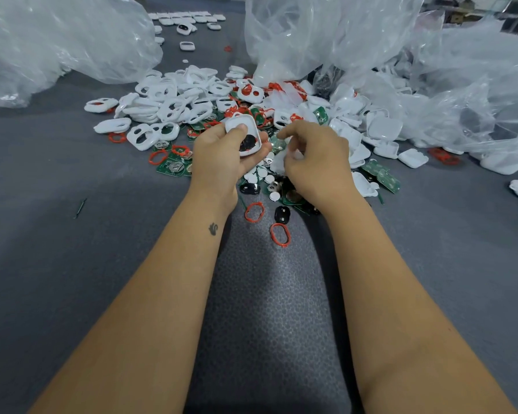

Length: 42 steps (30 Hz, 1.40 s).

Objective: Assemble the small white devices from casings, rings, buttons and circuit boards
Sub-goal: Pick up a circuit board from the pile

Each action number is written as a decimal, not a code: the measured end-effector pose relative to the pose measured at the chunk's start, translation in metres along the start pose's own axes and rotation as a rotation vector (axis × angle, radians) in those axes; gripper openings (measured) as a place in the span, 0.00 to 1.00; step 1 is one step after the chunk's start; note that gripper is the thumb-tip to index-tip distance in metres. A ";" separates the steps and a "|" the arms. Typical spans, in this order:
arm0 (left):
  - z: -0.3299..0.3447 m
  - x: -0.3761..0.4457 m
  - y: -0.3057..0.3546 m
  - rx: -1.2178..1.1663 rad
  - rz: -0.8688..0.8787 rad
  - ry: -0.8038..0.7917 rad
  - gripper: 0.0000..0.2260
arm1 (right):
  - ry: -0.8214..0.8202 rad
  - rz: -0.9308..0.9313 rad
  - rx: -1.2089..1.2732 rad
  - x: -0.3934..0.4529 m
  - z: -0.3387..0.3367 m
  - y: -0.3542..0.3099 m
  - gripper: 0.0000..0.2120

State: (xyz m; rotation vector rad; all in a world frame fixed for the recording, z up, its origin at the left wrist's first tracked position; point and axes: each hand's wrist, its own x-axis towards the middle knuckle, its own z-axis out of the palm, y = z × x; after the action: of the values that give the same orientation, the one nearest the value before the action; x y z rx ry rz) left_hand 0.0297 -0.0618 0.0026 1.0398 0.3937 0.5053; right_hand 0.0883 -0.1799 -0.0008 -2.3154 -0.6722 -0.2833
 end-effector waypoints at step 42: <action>0.002 0.001 -0.001 -0.049 -0.204 -0.129 0.09 | 0.088 0.124 0.893 -0.001 -0.014 -0.010 0.09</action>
State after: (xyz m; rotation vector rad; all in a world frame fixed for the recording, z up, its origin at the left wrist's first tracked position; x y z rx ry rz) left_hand 0.0317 -0.0631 0.0029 0.9668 0.3665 0.2627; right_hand 0.0818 -0.1833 0.0148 -1.4681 -0.4693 -0.0080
